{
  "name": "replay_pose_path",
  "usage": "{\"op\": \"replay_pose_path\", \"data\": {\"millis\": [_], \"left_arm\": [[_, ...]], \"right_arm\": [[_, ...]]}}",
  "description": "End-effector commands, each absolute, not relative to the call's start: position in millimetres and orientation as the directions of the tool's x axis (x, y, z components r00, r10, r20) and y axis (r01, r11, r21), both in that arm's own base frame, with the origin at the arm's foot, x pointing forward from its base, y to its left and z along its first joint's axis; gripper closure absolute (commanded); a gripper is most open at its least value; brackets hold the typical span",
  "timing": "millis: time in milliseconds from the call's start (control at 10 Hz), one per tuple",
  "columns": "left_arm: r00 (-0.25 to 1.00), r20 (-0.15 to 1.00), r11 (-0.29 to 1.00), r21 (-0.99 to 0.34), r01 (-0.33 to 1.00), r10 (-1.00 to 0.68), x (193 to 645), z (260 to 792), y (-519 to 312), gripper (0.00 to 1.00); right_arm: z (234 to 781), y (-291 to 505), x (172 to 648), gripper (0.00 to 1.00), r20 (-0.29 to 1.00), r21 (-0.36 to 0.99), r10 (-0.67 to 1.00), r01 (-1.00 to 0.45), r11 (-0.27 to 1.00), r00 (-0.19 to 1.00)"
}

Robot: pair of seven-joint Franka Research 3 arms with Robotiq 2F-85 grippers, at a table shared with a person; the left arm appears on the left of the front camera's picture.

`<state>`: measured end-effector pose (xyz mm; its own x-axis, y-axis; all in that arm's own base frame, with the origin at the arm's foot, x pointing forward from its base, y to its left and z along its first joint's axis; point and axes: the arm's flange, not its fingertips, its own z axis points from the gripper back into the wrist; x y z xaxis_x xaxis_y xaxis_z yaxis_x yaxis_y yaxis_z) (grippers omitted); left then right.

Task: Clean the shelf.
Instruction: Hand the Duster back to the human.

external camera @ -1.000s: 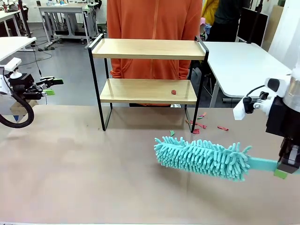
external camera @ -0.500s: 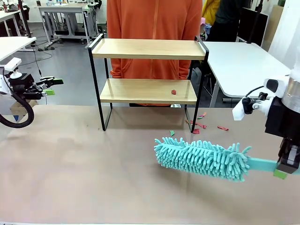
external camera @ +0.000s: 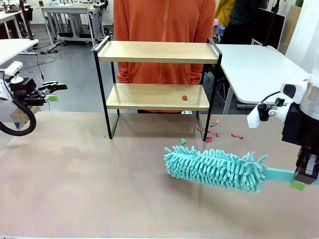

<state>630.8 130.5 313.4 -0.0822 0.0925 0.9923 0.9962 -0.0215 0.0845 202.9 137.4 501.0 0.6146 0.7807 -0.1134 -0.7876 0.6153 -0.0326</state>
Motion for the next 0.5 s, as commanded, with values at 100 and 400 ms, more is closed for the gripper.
{"op": "replay_pose_path", "data": {"millis": [100, 400], "left_arm": [[-0.114, 0.979, -0.05, 0.124, 0.991, 0.172, 608, 331, 125, 0.0], [-0.072, 0.984, -0.038, 0.08, 0.996, 0.163, 539, 350, 88, 0.0]], "right_arm": [[520, 134, 225, 0.87, -0.105, -0.038, 0.842, -0.848, 0.528, 0.529], [542, 120, 282, 0.87, -0.016, -0.006, 0.945, -0.945, 0.327, 0.327]]}}
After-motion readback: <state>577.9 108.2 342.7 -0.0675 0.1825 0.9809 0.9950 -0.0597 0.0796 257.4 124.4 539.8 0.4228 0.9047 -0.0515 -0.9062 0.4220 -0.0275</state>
